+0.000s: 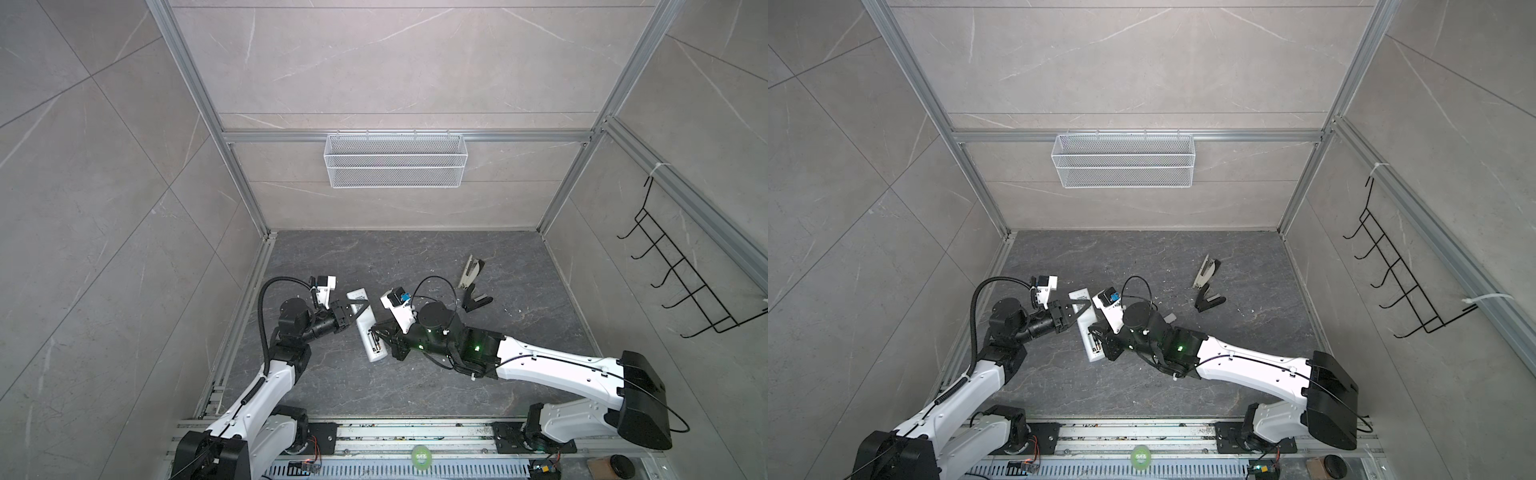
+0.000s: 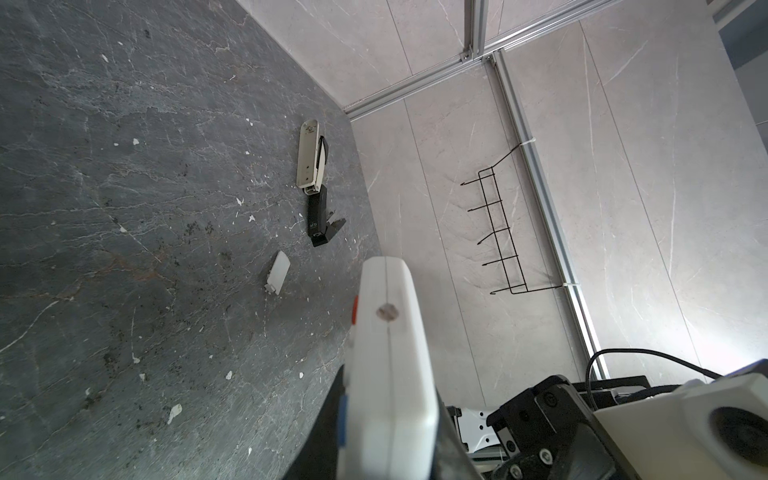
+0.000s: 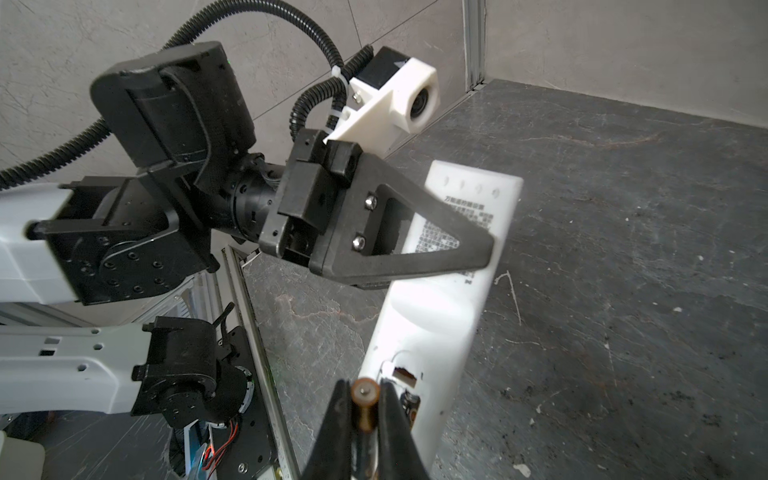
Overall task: Load the batteries into the remote control
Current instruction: 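Carry the battery with the right gripper to the remote's compartment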
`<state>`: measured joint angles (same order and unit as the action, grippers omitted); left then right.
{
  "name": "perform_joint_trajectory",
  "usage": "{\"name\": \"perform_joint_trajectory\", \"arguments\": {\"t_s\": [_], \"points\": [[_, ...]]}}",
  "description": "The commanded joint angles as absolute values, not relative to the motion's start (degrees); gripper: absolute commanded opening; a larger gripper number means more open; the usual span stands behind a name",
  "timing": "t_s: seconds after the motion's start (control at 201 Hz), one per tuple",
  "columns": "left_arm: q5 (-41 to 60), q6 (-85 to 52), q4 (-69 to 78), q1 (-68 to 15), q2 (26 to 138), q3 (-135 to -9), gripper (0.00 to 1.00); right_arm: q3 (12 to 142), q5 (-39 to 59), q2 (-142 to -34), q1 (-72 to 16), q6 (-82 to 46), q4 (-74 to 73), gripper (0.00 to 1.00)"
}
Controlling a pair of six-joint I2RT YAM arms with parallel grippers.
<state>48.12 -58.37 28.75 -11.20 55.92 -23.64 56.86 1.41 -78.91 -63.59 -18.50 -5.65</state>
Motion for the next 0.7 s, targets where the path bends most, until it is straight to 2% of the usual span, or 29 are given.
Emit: {"name": "perform_joint_trajectory", "arguments": {"t_s": [0.0,0.692], "points": [[49.3,-59.2,32.8,-10.9,54.3,-23.6,0.00,56.8,0.5,-80.8,-64.2,-19.8,-8.8,0.00],[49.3,-60.6,35.2,-11.0,54.2,-23.3,0.00,55.2,-0.9,-83.7,-64.8,-20.2,-9.8,0.00]]}}
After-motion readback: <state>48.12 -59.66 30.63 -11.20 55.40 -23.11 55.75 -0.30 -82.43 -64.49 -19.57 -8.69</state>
